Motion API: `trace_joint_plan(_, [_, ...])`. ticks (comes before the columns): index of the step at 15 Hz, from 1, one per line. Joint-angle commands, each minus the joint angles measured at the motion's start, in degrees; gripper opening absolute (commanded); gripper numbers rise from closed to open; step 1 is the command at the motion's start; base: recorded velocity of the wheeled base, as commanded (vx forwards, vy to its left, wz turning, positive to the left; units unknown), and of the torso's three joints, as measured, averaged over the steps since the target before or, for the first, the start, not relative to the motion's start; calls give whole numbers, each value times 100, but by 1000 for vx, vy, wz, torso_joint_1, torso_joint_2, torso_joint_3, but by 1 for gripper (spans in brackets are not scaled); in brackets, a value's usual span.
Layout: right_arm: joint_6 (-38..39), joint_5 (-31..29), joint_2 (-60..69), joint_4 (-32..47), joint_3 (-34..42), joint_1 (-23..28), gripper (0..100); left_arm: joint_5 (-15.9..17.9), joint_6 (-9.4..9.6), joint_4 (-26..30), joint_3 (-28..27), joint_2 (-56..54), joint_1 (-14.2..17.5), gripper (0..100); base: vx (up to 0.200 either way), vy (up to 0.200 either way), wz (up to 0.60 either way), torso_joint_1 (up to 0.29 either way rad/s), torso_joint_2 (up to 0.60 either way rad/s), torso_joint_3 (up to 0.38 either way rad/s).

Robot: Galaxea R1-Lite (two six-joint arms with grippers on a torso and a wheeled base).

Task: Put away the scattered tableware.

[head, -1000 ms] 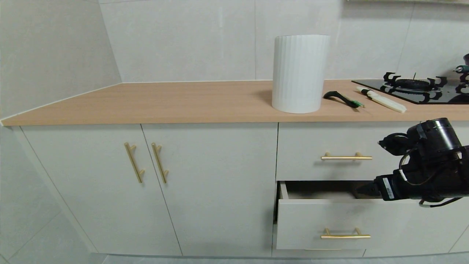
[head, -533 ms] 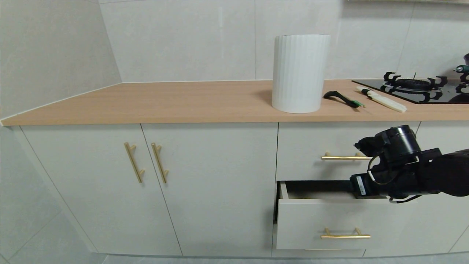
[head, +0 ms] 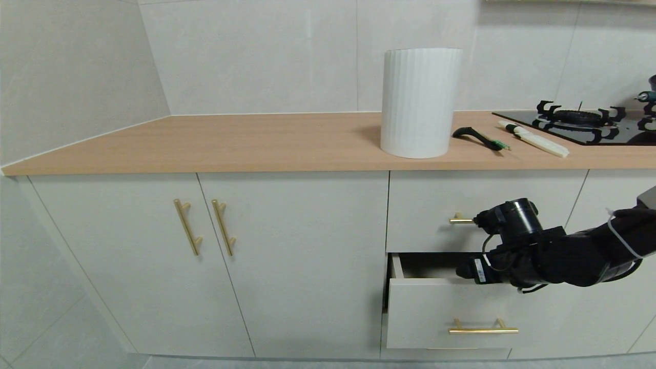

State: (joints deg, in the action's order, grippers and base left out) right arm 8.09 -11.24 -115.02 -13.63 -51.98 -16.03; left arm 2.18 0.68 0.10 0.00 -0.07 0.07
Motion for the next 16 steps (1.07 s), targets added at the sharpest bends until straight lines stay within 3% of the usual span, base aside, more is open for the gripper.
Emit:
trace_joint_plan(1, [-1,-1,-232,-43,21,-5,100,2,2,-1,0,7,1,100,0,0,0,0,0,0])
trace_joint_plan(6, [-62,8,94,194,136,-5,100,2,2,-1,0,7,1,100,0,0,0,0,0,0])
trace_joint_plan(12, [-194,8,454,1213,127,-164,100,2,2,-1,0,7,1,100,0,0,0,0,0,0])
trace_joint_plan(16, [-432,8,612,1460,232,-251,100,2,2,-1,0,7,1,100,0,0,0,0,0,0])
